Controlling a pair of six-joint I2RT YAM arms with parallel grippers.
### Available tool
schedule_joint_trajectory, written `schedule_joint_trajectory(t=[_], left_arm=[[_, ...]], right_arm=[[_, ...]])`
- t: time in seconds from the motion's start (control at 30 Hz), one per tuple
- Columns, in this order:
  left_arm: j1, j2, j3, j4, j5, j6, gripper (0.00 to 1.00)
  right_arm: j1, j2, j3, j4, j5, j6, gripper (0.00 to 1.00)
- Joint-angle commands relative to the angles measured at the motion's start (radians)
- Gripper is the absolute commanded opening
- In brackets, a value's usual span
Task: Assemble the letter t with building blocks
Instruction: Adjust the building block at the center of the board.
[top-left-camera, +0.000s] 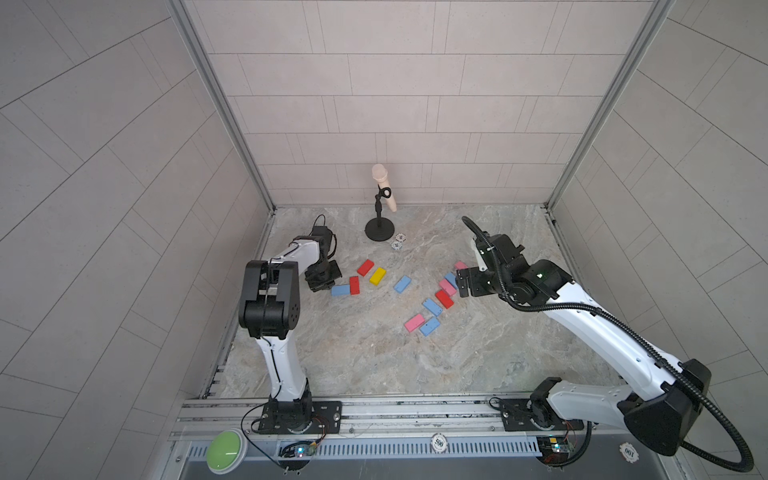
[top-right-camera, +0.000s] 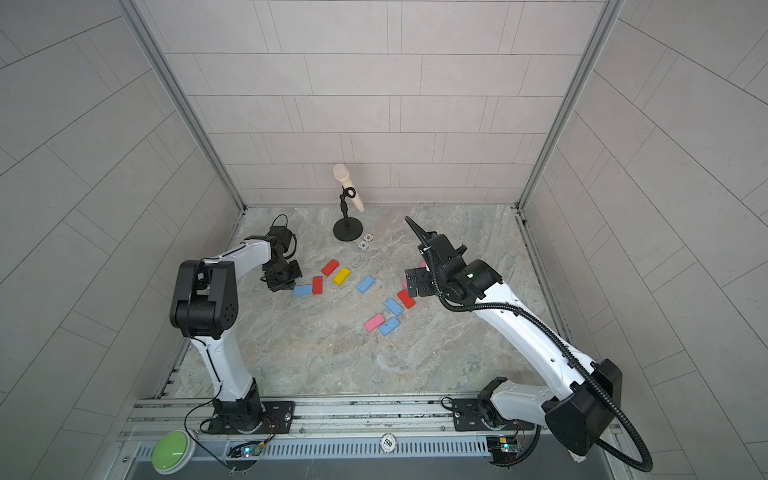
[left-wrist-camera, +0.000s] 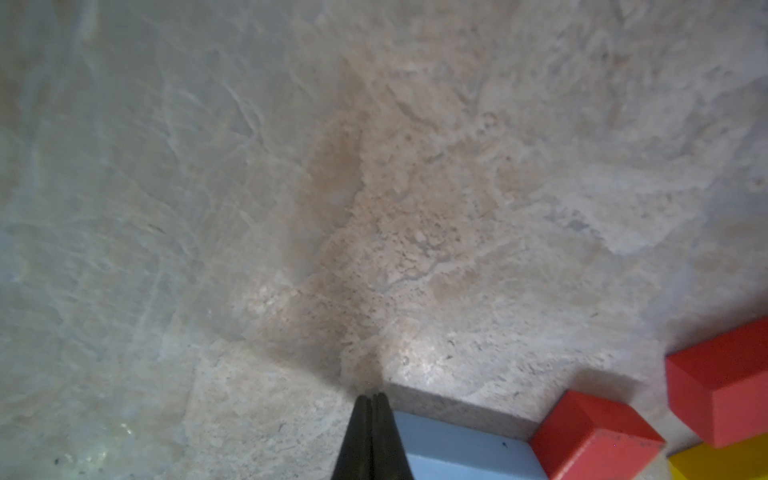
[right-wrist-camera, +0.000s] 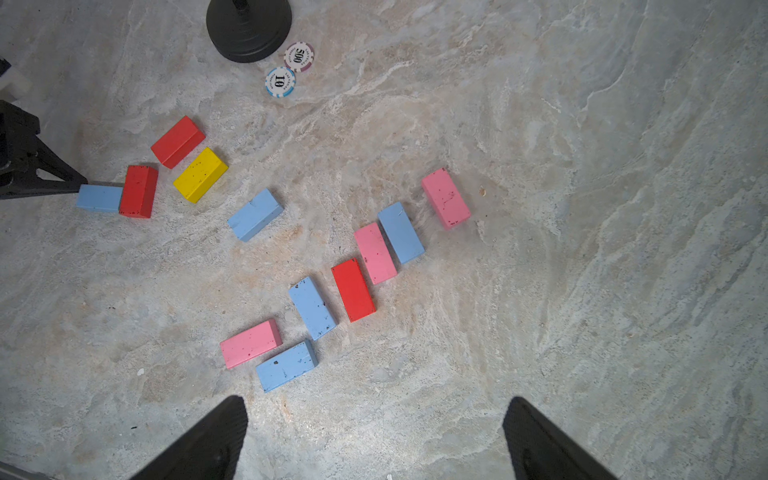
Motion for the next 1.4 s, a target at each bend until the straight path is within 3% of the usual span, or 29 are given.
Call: schedule_joint_trajectory(t=[0.0,0.67,0.83,1.13,1.23,1.37], left_arm=[[-0.006,0.018,0.037,-0.015,0.0,-0.006,0.0],[-0.004,-0.046,-0.058,0.021,0.023,-0.051,0.0],[-0.001,-0.04,-0.026,-0.009,-0.004,-0.032,0.05],[0.023,-0.116,-0.012,0.01,-0.037,-0.023,0.28],[0.026,-0.2,-0.036,0.056,-0.024,-0.037,0.31],[0.028,-0.381,-0.099,0.167,0.0,-0.045,0.51]], right_arm=[[-0.001,-0.024,-0.006,-0.017,0.02,0.019,1.0],[0.0,-0.022,-0.013,-0.017,0.017,0.035,1.0],[0.0,-0.024,-0.018,-0.018,0.015,0.038,1.0],[-0.001,0.005,-0.029,-0.012,-0.038,0.052,1.0],[0.0,0.042,-0.007,-0.012,-0.069,0.083,1.0],[0.002,0.136,0.05,-0.03,-0.108,0.156,1.0]])
